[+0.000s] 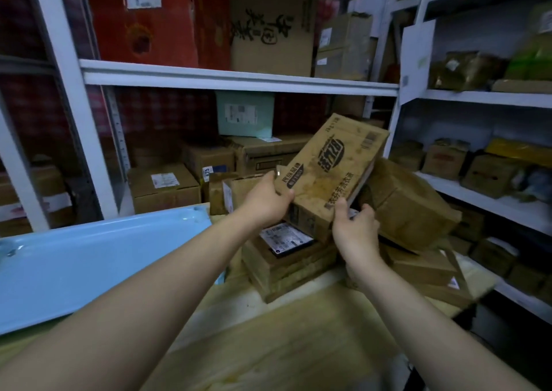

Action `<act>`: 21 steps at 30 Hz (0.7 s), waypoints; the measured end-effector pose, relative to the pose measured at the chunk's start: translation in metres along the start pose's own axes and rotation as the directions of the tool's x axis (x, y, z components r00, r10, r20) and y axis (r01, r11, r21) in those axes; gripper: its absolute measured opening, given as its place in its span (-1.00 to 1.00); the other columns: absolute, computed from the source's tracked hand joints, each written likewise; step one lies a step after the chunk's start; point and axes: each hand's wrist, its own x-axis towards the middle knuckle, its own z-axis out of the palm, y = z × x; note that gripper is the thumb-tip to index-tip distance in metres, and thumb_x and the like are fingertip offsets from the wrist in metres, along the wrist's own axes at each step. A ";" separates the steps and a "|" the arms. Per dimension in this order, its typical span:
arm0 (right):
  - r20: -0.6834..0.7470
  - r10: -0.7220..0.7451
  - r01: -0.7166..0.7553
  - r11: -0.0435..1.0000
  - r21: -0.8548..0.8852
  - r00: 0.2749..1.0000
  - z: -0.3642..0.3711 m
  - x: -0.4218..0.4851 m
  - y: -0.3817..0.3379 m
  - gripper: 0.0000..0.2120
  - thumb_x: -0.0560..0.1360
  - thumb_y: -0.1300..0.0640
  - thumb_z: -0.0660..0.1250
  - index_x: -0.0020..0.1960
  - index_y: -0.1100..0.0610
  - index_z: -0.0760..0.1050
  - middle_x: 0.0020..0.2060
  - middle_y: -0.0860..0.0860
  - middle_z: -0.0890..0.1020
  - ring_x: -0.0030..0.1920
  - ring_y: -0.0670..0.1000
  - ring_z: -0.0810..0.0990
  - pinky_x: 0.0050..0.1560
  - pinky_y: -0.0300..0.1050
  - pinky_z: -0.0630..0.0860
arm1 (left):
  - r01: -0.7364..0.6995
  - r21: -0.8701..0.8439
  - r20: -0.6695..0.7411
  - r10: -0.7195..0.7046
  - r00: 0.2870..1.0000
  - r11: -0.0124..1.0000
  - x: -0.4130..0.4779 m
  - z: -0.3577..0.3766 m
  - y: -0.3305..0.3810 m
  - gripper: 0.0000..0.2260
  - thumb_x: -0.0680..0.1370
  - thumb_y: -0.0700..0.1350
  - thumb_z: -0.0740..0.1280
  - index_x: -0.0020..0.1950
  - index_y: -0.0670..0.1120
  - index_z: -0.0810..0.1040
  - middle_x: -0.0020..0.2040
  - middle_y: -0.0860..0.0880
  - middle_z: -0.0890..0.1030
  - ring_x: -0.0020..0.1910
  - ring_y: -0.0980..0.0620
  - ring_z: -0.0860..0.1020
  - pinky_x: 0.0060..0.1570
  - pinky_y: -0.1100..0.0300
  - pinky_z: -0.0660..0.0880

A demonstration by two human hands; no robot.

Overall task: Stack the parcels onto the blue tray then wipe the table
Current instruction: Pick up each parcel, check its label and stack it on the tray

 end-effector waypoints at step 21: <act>0.111 -0.310 0.161 0.731 0.663 0.944 0.049 -0.036 -0.031 -0.75 0.67 -0.07 0.09 0.32 -0.10 0.35 0.08 -0.23 0.54 0.01 -0.36 0.57 0.03 -0.25 0.51 | -0.157 -0.379 -0.373 0.005 0.928 0.912 -0.018 -0.075 -0.020 -0.87 0.61 0.04 0.26 0.10 0.04 0.47 0.05 -0.01 0.62 0.02 0.05 0.62 0.10 -0.02 0.57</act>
